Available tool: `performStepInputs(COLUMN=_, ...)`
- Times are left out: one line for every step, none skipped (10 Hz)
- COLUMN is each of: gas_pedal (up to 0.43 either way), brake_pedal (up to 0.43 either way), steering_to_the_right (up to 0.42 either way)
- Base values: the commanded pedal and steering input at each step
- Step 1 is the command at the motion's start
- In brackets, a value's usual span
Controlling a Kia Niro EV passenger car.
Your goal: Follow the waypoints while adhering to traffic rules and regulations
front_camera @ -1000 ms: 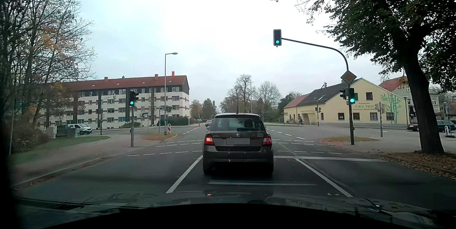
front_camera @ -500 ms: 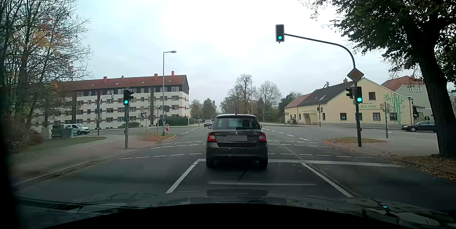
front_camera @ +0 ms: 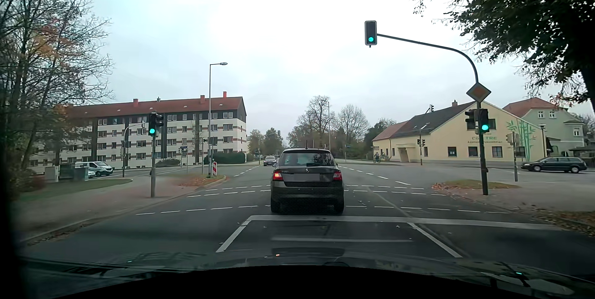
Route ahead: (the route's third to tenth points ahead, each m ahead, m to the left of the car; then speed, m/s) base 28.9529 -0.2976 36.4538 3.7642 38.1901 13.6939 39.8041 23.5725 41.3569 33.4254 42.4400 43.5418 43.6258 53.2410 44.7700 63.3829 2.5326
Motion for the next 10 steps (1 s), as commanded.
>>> performStepInputs(gas_pedal=0.268, brake_pedal=0.0, steering_to_the_right=-0.009)
performStepInputs(gas_pedal=0.268, brake_pedal=0.0, steering_to_the_right=-0.01)
performStepInputs(gas_pedal=0.268, brake_pedal=0.0, steering_to_the_right=-0.01)
performStepInputs(gas_pedal=0.268, brake_pedal=0.0, steering_to_the_right=-0.01)
performStepInputs(gas_pedal=0.24, brake_pedal=0.0, steering_to_the_right=-0.01)
performStepInputs(gas_pedal=0.189, brake_pedal=0.0, steering_to_the_right=-0.01)
performStepInputs(gas_pedal=0.157, brake_pedal=0.0, steering_to_the_right=-0.012)
performStepInputs(gas_pedal=0.13, brake_pedal=0.0, steering_to_the_right=-0.014)
performStepInputs(gas_pedal=0.11, brake_pedal=0.0, steering_to_the_right=-0.016)
performStepInputs(gas_pedal=0.087, brake_pedal=0.0, steering_to_the_right=-0.018)
